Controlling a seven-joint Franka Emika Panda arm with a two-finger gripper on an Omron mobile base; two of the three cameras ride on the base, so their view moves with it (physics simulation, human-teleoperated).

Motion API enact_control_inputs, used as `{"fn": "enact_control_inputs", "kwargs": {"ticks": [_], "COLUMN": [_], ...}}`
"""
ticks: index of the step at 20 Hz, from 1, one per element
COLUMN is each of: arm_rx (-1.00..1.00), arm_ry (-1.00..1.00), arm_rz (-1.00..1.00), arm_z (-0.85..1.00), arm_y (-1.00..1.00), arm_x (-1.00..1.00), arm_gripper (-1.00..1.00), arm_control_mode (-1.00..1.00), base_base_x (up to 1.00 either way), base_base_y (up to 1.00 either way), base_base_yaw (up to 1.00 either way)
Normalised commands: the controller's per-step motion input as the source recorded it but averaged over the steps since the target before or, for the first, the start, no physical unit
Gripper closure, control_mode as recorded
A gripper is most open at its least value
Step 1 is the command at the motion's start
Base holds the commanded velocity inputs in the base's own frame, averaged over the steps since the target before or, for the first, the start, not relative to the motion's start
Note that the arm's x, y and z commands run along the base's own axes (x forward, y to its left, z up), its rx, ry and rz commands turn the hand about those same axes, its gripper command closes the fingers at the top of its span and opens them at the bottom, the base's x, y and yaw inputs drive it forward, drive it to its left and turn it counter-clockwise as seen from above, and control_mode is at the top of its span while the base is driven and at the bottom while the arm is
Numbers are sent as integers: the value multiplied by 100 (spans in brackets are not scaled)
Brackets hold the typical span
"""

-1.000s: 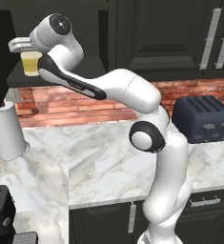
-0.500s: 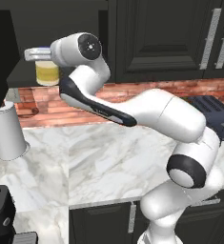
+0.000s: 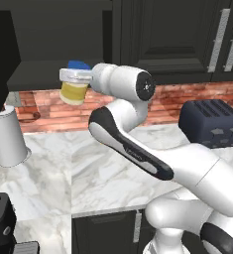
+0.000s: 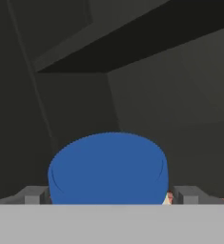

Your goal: Collect the paprika, mayonnaise, and shaker from the cabinet and place them next to the stove.

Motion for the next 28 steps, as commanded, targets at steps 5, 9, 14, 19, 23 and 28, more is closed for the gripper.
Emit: {"fn": "enact_control_inputs", "kwargs": {"ticks": [5,9,14,19,23,28], "arm_rx": [0,0,-1,0,0,0], "arm_ry": [6,15,18,11,2,4], "arm_rz": [4,3,3,2,0,0], "arm_z": [29,28,3,-29,-58,-74], "arm_y": [-52,-39,-24,-22,-32,-16], "arm_x": [-64,-59,-61,-72,-76,-55], "arm_gripper": [100,100,100,100,100,100], "arm_control_mode": [-100,-100,-100,-100,-100,-100], "base_base_x": [0,0,0,0,0,0], "base_base_y": [0,0,0,0,0,0], "base_base_yaw": [0,0,0,0,0,0]}}
